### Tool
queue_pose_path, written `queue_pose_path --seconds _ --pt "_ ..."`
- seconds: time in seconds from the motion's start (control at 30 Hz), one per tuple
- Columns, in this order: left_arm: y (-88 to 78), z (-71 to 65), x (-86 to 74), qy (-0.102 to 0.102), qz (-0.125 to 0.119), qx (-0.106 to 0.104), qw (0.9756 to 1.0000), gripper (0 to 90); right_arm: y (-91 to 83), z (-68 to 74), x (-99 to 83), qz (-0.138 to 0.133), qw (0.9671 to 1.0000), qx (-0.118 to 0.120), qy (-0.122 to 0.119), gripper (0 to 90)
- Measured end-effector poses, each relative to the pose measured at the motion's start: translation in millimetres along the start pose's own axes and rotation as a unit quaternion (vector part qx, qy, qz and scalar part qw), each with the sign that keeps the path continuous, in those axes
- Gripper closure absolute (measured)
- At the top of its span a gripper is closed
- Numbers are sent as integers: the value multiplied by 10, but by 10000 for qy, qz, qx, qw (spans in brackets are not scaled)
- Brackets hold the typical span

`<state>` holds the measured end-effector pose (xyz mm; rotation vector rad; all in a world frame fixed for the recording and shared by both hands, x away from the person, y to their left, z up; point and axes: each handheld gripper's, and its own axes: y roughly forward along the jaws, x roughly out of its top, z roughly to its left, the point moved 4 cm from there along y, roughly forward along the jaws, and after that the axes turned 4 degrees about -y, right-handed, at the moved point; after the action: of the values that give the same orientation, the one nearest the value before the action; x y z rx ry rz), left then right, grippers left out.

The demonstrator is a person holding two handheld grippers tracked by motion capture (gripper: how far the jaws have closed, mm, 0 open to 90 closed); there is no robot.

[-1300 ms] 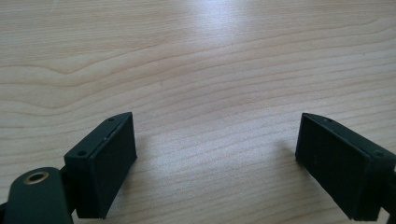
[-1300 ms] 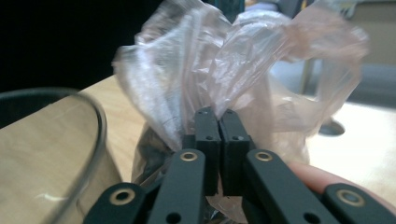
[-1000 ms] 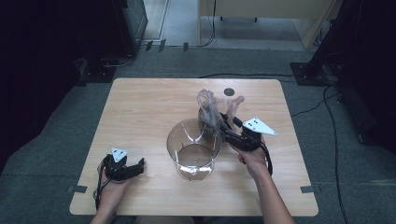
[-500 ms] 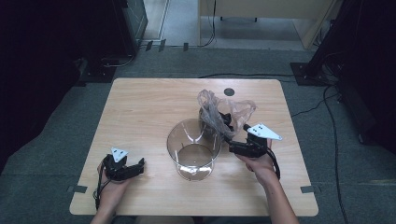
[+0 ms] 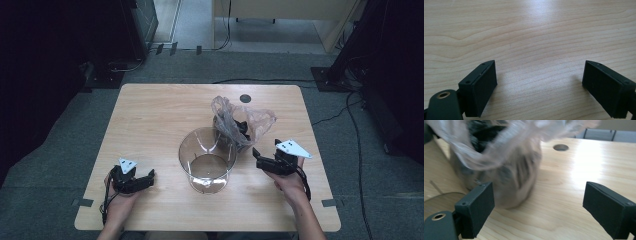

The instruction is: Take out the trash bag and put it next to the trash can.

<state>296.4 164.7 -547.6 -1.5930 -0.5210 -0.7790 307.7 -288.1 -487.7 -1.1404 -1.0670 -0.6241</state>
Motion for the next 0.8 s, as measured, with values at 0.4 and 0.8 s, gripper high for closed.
queue_pose_path --seconds 0.4,0.8 --pt "-1 1 0 7 5 -1 10000 119 -78 -276 -206 361 9980 -499 173 109" --pt "-1 0 0 3 6 0 10000 120 -149 -547 -446 760 9913 -997 393 109"
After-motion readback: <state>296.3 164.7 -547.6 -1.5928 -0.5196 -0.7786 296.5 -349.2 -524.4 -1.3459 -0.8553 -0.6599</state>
